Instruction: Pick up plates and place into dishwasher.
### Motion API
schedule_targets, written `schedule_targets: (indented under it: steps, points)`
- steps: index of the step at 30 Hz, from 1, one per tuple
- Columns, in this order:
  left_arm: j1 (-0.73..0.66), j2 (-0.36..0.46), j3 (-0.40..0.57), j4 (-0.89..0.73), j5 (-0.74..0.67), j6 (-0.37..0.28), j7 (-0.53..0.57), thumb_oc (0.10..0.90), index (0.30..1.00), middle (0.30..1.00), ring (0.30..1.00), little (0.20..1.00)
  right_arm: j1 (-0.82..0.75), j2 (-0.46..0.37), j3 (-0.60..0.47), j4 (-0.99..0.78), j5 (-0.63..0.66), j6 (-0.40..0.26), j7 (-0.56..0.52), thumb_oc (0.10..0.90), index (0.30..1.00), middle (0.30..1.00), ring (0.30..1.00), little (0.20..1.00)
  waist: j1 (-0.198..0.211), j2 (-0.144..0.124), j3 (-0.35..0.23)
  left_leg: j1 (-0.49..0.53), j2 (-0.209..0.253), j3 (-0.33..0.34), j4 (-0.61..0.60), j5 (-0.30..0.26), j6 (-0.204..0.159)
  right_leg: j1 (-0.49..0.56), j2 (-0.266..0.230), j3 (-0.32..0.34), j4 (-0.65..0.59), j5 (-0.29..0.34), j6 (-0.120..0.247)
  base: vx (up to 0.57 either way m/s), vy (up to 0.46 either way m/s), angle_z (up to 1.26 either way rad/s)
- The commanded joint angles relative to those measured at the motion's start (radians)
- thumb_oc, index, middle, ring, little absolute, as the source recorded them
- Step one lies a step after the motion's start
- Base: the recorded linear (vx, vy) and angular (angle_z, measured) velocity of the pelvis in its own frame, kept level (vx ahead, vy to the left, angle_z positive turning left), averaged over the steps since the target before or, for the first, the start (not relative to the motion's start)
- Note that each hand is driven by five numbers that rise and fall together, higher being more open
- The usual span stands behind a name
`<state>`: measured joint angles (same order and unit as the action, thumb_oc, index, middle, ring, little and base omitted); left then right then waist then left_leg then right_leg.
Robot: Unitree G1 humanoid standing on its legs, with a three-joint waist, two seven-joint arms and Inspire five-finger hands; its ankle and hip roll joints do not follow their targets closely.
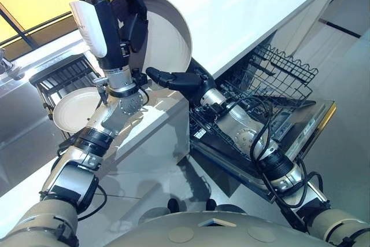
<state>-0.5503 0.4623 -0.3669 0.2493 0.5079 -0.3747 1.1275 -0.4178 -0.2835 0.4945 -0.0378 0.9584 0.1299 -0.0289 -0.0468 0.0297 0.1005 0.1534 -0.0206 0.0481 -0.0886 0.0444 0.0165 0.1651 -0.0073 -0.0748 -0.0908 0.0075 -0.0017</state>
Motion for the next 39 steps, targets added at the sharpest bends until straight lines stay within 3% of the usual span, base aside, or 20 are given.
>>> schedule_targets:
  steps: [1,12,16,17,18,20,25,33,39]
  points:
    - [-0.100,-0.037,-0.044,-0.009,-0.017,-0.084,-0.022,0.100,0.300,0.300,0.300,0.200,-0.100,0.132,-0.073,-0.061,-0.026,-0.170,-0.005,0.100,0.300,0.300,0.300,0.200,0.015,-0.001,-0.092,-0.015,-0.044,-0.041,0.016,-0.095,0.001,-0.051,0.053,-0.037,0.126,-0.137,0.022,0.00,0.000,0.00]
    - [0.054,-0.103,-0.018,-0.060,-0.042,-0.085,-0.107,0.100,0.300,0.300,0.300,0.200,-0.044,0.120,-0.105,-0.131,-0.077,-0.213,-0.034,0.100,0.300,0.300,0.300,0.200,0.023,-0.007,-0.079,-0.012,-0.045,-0.041,0.018,-0.099,0.007,-0.051,0.054,-0.038,0.131,-0.138,0.025,0.00,0.000,0.00]
    - [0.092,-0.110,-0.014,-0.054,-0.128,-0.087,-0.188,0.100,0.300,0.300,0.300,0.200,-0.032,0.109,-0.116,-0.142,-0.082,-0.227,-0.035,0.100,0.300,0.300,0.300,0.200,0.027,-0.007,-0.076,-0.011,-0.046,-0.044,0.020,-0.099,0.008,-0.050,0.054,-0.042,0.133,-0.138,0.025,0.00,-0.001,0.01]
    - [0.112,-0.117,-0.012,-0.051,-0.224,-0.097,-0.273,0.224,0.406,0.406,0.406,0.324,-0.024,0.106,-0.119,-0.143,-0.092,-0.235,-0.034,0.100,0.300,0.300,0.300,0.200,0.028,-0.007,-0.075,-0.010,-0.047,-0.045,0.020,-0.099,0.008,-0.049,0.053,-0.043,0.133,-0.138,0.024,0.00,-0.001,0.05]
    - [0.131,-0.129,-0.009,-0.045,-0.321,-0.103,-0.369,0.800,0.900,0.900,0.900,0.900,-0.020,0.104,-0.122,-0.141,-0.106,-0.245,-0.035,0.100,0.300,0.300,0.300,0.200,0.030,-0.006,-0.072,-0.010,-0.046,-0.046,0.022,-0.100,0.008,-0.049,0.053,-0.044,0.134,-0.139,0.025,0.01,0.002,0.06]
    - [0.163,-0.147,-0.009,-0.025,-0.485,-0.129,-0.528,0.800,0.900,0.900,0.900,0.900,-0.019,0.092,-0.135,-0.149,-0.122,-0.246,-0.051,0.100,0.300,0.300,0.300,0.200,0.033,-0.005,-0.071,-0.010,-0.047,-0.047,0.024,-0.100,0.008,-0.048,0.053,-0.044,0.136,-0.140,0.025,0.01,0.005,0.05]
    - [0.195,-0.143,0.023,-0.015,-0.687,-0.129,-0.676,0.800,0.900,0.900,0.900,0.900,-0.044,0.040,-0.193,-0.137,-0.163,-0.246,-0.084,0.100,0.300,0.300,0.300,0.200,0.039,-0.004,-0.070,-0.008,-0.046,-0.056,0.017,-0.097,0.009,-0.046,0.053,-0.050,0.136,-0.141,0.023,0.00,0.002,0.01]
    - [0.156,-0.011,0.154,-0.036,-0.683,0.006,-0.688,0.800,0.900,0.900,0.900,0.900,-0.133,-0.073,-0.362,-0.079,-0.369,-0.318,-0.257,0.100,0.300,0.300,0.300,0.200,0.054,-0.001,-0.077,-0.011,-0.046,-0.074,0.009,-0.093,0.003,-0.041,0.048,-0.069,0.127,-0.141,0.025,0.01,-0.007,0.05]
    - [0.093,0.109,0.235,-0.007,-0.712,0.065,-0.707,0.800,0.900,0.900,0.900,0.900,-0.193,-0.222,-0.451,0.062,-0.523,-0.360,-0.386,0.100,0.300,0.300,0.300,0.200,0.060,0.005,-0.080,-0.017,-0.049,-0.084,0.008,-0.086,-0.001,-0.043,0.046,-0.077,0.122,-0.135,0.024,0.00,-0.020,0.09]
